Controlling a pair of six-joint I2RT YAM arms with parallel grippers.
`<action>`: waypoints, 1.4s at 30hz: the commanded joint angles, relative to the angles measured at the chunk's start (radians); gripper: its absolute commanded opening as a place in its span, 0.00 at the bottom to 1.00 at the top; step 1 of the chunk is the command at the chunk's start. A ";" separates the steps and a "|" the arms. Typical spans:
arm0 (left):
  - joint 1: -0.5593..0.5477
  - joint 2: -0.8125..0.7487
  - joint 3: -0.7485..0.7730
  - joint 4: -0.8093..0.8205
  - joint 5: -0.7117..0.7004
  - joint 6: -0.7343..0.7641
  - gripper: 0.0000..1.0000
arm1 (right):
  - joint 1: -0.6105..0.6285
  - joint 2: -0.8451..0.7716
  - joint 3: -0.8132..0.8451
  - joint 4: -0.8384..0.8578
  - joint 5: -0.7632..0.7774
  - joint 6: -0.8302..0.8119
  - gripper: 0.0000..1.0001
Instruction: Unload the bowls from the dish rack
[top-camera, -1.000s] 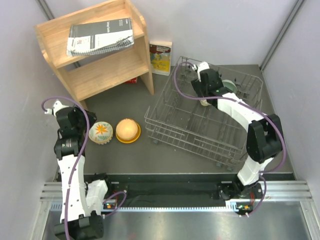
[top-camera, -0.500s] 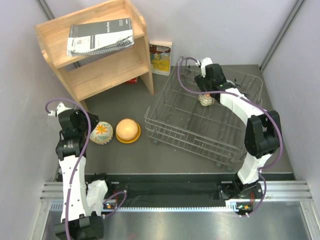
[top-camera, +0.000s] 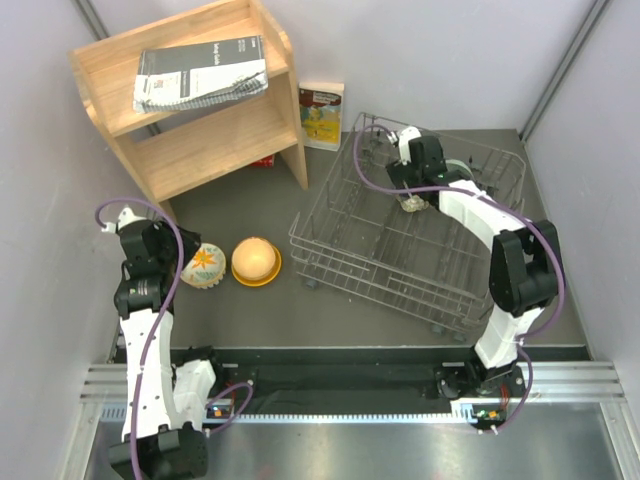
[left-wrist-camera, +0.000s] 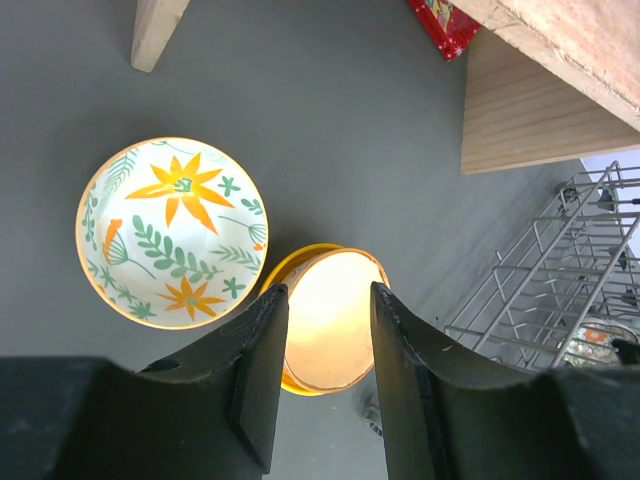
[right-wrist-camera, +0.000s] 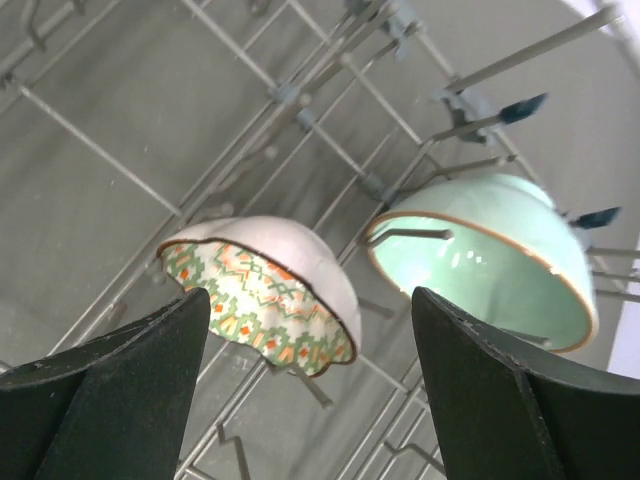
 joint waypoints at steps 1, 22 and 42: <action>0.002 0.000 -0.008 0.055 0.018 -0.001 0.43 | -0.013 0.003 0.007 0.010 -0.026 0.018 0.82; 0.002 0.006 -0.050 0.075 0.029 -0.002 0.43 | -0.040 0.021 -0.005 0.043 -0.080 0.000 0.00; 0.000 0.046 -0.051 0.140 0.113 0.037 0.45 | -0.033 -0.310 -0.067 0.222 -0.046 0.012 0.00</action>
